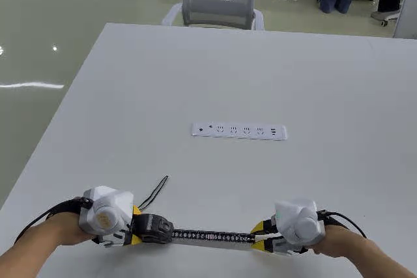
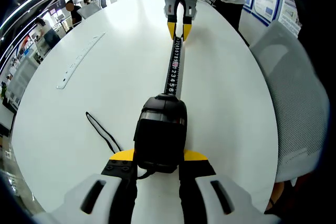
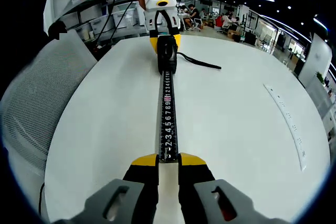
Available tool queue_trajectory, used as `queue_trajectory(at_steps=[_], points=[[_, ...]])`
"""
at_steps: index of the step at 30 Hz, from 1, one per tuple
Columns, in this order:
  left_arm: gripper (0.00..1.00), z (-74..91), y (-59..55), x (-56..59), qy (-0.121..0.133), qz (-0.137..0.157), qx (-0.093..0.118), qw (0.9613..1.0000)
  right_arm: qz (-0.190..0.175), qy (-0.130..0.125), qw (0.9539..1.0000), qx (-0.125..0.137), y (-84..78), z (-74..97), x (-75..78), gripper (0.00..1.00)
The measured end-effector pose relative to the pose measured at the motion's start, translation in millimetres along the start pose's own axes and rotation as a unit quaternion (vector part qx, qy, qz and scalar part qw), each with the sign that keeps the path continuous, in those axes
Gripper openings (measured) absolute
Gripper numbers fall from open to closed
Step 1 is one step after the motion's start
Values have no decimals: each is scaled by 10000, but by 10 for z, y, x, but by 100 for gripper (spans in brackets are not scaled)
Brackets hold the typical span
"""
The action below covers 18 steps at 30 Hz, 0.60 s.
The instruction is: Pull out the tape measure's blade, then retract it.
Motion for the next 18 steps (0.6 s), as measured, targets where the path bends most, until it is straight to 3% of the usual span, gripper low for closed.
queue_trajectory(at_steps=[18], points=[[26,1,11,8,6,-10,-1,10000,18,18,10000,-72,-53,45,-15,12]])
Point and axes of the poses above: the centre of the closed fingertips' face, and the gripper's own axes: z roughly backward along the fingers, x roughly to its right, y roughly out of its top, the point moved 3 cm from there along z, roughly backward along the fingers, and after that the axes turned 7 degrees about -y, right-handed, at the moved point
